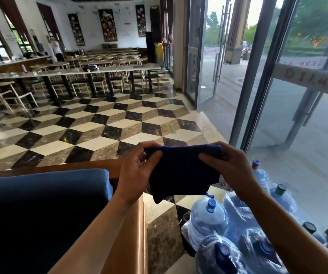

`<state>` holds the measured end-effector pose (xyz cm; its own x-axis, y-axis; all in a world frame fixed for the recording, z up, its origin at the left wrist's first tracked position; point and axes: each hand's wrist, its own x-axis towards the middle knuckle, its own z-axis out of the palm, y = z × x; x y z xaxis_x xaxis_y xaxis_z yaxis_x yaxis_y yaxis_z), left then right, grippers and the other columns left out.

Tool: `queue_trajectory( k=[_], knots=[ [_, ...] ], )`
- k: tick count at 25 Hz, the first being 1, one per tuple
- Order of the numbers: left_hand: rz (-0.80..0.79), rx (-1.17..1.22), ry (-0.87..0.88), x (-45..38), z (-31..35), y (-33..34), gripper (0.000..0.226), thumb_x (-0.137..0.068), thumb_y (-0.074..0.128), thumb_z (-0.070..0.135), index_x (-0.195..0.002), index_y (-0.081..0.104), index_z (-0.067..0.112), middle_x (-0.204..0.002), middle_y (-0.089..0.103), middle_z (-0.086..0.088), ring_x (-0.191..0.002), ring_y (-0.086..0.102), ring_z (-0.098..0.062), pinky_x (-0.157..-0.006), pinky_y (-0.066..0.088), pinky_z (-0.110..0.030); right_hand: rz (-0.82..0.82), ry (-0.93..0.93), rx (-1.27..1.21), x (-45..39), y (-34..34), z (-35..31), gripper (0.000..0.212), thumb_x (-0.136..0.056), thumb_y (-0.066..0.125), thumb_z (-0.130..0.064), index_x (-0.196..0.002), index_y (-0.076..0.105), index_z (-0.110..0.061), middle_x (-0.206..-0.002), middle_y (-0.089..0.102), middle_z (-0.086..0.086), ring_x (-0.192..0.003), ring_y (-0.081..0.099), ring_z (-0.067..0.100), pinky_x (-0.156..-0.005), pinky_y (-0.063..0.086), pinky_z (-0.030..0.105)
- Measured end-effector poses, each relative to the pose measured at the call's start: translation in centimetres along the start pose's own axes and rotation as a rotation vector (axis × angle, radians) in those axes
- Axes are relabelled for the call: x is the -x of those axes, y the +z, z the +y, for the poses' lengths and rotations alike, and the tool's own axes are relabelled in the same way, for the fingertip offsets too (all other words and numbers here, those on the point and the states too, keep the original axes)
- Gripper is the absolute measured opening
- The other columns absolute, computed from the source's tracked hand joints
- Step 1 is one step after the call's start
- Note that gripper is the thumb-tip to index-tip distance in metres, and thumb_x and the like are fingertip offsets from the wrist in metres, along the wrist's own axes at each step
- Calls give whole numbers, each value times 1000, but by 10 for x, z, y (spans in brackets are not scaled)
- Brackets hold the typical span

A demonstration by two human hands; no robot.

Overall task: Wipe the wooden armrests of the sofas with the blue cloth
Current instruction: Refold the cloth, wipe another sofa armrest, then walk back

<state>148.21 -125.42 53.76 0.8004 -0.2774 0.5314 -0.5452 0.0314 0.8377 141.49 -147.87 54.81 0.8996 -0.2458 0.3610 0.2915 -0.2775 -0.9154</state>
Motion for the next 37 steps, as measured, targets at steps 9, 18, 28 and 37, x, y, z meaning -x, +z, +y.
queue_trajectory(
  k=[9,18,28,37],
  knots=[
    [-22,-94,40,-136,-99,-46,17,-94,62,20,-111,65,24,-104,70,11,-100,65,-9,-81,53,-17,59,-59,90,-142,57,47,23,-82,74,-4,-91,71,-25,-80,73,-10,-71,66,2,-62,54,16],
    [27,-82,30,-231,-169,-56,21,-90,65,21,-111,67,23,-106,70,16,-100,67,-14,-83,57,-25,40,-45,139,-255,81,89,32,-83,71,0,-91,67,-30,-84,70,-11,-75,66,-3,-62,53,12],
    [97,-71,-43,-332,-261,-33,18,-89,68,14,-104,67,22,-98,70,18,-92,68,-9,-77,54,-19,59,40,122,-391,79,173,18,-77,79,-8,-86,73,-23,-76,72,-1,-66,65,7,-59,54,21],
    [182,-95,-115,-450,-333,-2,14,-89,69,8,-101,68,16,-90,69,21,-84,65,-1,-74,51,-16,-15,83,11,-528,68,228,16,-80,75,-5,-87,72,-19,-77,73,-3,-68,65,7,-63,54,28]
  ],
)
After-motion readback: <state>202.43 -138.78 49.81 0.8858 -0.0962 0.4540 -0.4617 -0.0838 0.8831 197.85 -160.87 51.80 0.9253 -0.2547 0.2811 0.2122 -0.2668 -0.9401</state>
